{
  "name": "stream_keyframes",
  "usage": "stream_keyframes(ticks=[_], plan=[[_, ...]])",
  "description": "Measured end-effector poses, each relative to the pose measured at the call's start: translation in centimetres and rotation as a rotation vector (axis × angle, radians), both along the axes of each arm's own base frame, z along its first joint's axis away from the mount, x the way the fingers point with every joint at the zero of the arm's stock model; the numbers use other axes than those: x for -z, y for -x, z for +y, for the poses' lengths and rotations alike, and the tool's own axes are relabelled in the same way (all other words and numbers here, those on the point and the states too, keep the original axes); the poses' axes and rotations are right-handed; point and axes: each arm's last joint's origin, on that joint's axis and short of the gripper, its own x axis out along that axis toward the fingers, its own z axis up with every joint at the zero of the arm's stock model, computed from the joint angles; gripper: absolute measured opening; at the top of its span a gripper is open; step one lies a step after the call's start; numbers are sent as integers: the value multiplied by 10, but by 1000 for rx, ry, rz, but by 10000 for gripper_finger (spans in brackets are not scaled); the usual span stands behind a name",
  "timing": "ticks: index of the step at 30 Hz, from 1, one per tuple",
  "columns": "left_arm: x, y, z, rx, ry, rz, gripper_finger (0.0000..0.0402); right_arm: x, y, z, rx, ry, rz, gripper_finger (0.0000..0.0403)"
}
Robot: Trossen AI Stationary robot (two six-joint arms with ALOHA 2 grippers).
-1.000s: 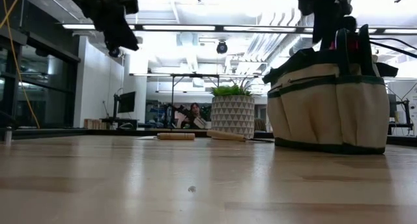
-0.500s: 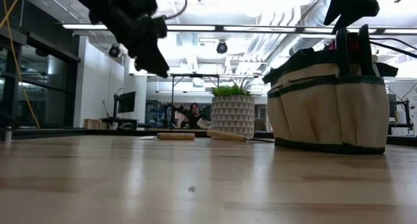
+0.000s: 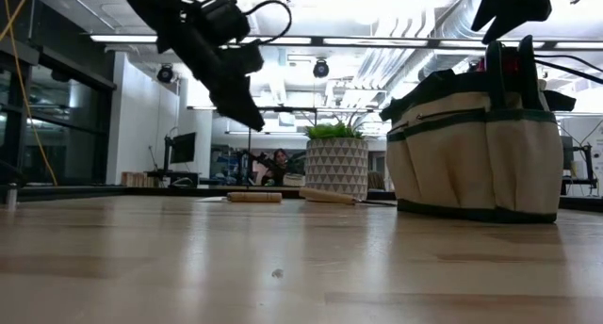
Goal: Pick & Place Garden tools in Gardening bag
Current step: Put the left brown trowel into the brown gardening bag
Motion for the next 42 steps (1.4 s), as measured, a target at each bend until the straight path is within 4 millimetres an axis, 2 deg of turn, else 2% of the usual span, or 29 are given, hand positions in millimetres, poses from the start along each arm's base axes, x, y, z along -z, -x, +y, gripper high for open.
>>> stream_keyframes(ticks=[6,9,11,17,21,28,36,42], plan=[[-15,-18,11,19,-105,15,182,0,-1,0,-1,-1,1,238],[-18,-27,23,15,-113,56,182,0,-2,-1,-1,-1,2,238],[-16,-34,33,-1,-98,96,182,0,-2,-1,-1,-1,2,238],[-3,-35,66,-35,8,300,182,0,-2,-1,-1,-1,2,238],[9,-41,81,-6,-10,353,182,0,-2,-1,-1,-1,2,238],[23,-57,89,52,-3,366,182,0,-2,-1,-1,0,0,238],[32,-63,90,139,-42,375,182,-1,-3,-1,-1,6,-16,238],[47,-65,90,184,11,405,182,-1,-3,-1,-1,7,-19,238]])
